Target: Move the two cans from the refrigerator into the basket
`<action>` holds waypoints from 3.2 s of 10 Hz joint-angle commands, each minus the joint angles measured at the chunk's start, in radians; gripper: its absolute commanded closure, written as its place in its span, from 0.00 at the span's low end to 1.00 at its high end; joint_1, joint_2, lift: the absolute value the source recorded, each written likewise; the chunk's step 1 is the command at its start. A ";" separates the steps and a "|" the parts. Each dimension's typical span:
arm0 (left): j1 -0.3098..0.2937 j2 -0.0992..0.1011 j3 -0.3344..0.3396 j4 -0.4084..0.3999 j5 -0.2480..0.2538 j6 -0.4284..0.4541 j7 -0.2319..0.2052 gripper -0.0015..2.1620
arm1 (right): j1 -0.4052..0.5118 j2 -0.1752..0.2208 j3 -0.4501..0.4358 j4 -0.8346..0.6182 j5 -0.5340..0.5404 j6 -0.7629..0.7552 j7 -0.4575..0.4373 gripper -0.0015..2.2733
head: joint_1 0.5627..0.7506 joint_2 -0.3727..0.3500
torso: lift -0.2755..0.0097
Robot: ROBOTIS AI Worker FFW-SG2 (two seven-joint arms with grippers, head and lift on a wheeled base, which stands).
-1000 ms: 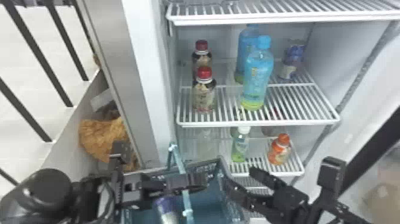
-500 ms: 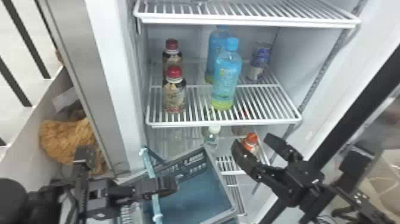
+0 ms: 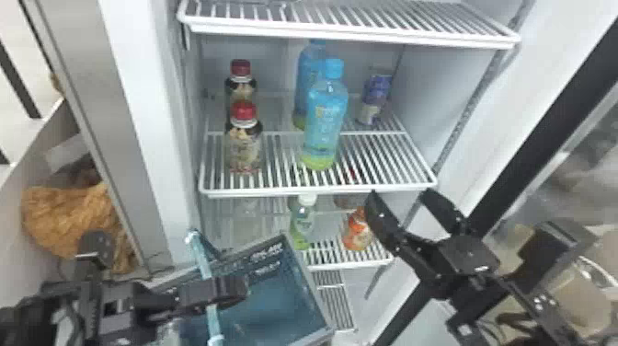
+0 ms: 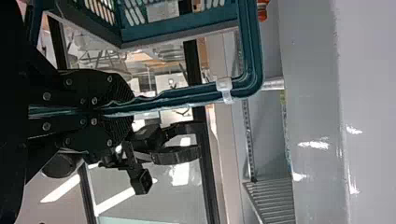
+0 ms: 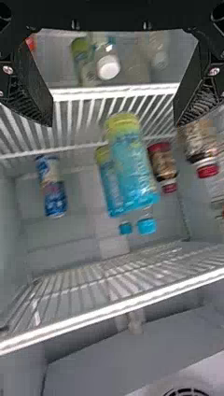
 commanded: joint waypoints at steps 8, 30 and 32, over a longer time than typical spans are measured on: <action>0.009 0.000 0.002 0.000 0.004 0.001 0.001 0.55 | -0.212 0.000 -0.028 0.180 0.130 -0.055 -0.078 0.05 | 0.70 0.17 | 0.88; -0.006 0.014 -0.038 0.029 0.024 0.001 0.005 0.55 | -0.983 0.006 0.100 1.039 0.300 -0.028 -0.123 0.05 | 0.70 0.23 | 0.88; -0.006 0.014 -0.038 0.029 0.024 0.001 0.005 0.55 | -1.022 0.006 0.104 1.098 0.300 -0.033 -0.124 0.05 | 0.70 0.24 | 0.88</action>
